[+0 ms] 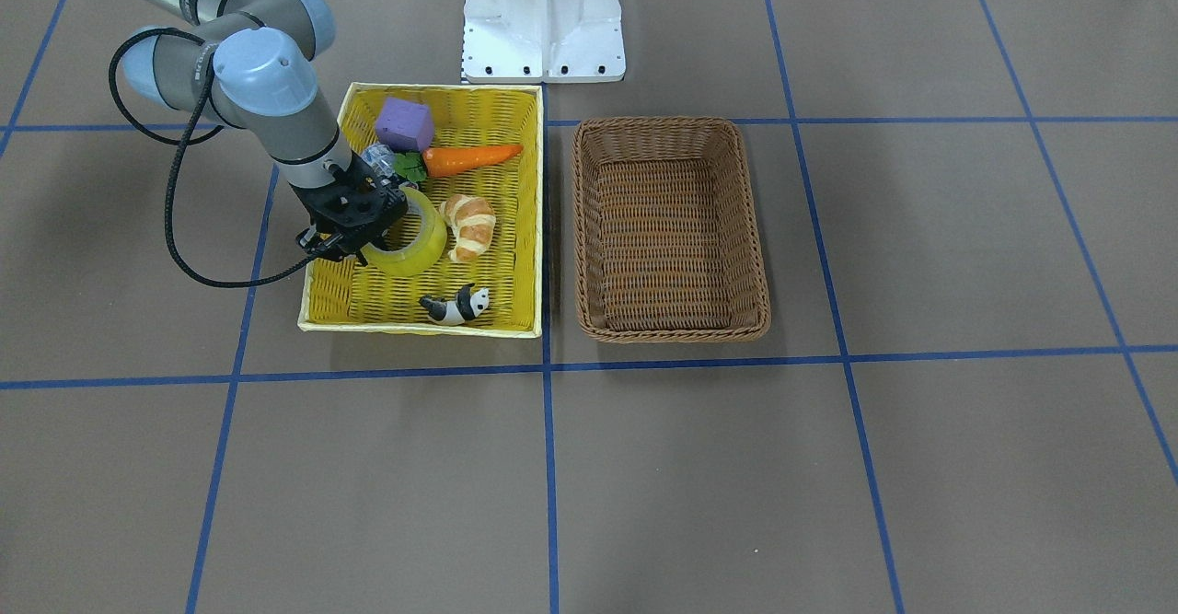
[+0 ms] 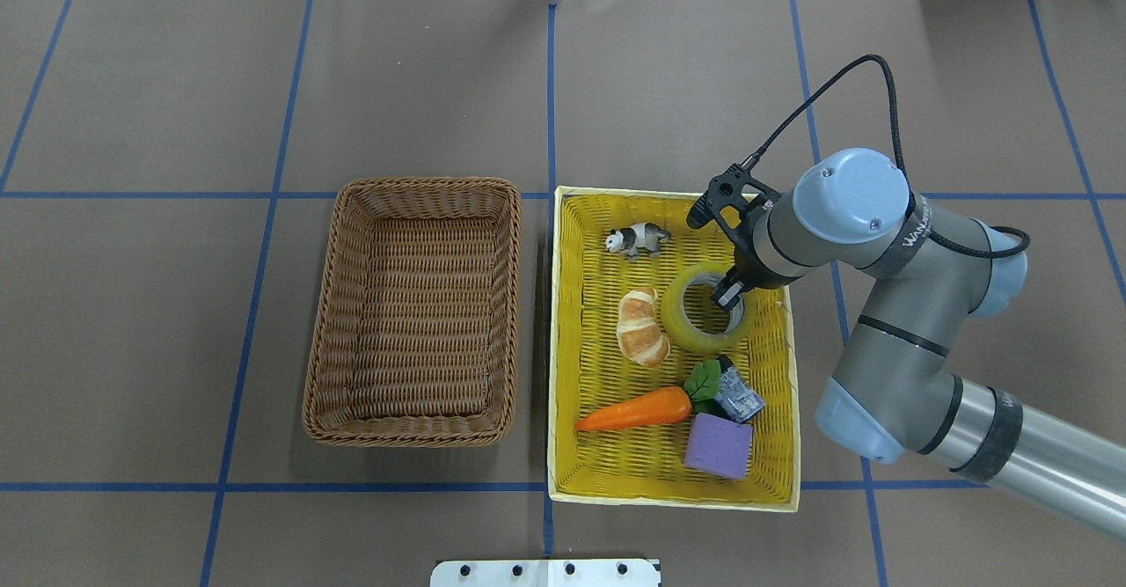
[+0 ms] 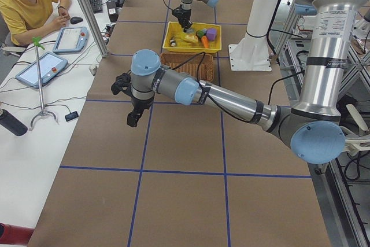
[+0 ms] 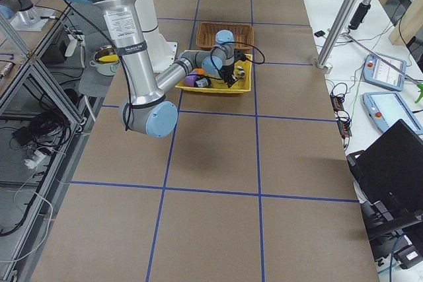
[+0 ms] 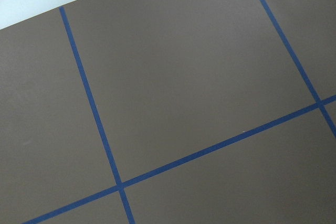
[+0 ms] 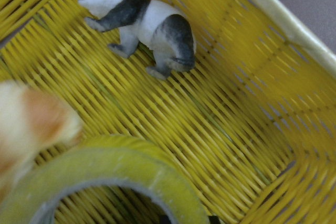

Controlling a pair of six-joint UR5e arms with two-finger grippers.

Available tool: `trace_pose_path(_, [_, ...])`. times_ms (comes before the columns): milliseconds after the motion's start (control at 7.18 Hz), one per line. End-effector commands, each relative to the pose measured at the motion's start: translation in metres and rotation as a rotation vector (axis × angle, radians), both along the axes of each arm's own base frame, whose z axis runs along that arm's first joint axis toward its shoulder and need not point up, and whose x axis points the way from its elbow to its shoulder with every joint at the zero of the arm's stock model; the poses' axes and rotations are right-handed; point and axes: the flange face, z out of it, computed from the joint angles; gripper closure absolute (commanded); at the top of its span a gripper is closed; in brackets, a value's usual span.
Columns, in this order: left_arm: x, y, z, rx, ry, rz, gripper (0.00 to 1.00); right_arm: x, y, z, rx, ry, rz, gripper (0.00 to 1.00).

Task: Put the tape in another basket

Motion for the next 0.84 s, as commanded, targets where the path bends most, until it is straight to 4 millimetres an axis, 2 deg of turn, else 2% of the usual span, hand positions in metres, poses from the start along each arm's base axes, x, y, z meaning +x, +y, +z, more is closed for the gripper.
trace_pose_path(0, [0.0,0.0,-0.001,0.003,0.0,0.0,0.01,0.054,-0.031,-0.035,0.048,-0.062,0.082,1.0])
trace_pose_path(278, [0.0,0.001,-0.014,0.029,0.002,-0.001,0.01,0.126,-0.067,-0.062,0.084,-0.113,0.221,1.0])
trace_pose_path(418, [0.0,0.005,-0.032,0.065,0.006,-0.001,0.01,0.155,-0.085,-0.07,0.095,-0.127,0.282,1.0])
trace_pose_path(557, [0.004,0.006,-0.059,0.12,0.026,0.013,0.01,0.164,-0.093,-0.079,0.099,-0.145,0.319,1.0])
trace_pose_path(696, [0.021,-0.004,-0.093,0.222,0.08,0.063,0.01,0.163,-0.098,-0.093,0.036,-0.198,0.403,1.0])
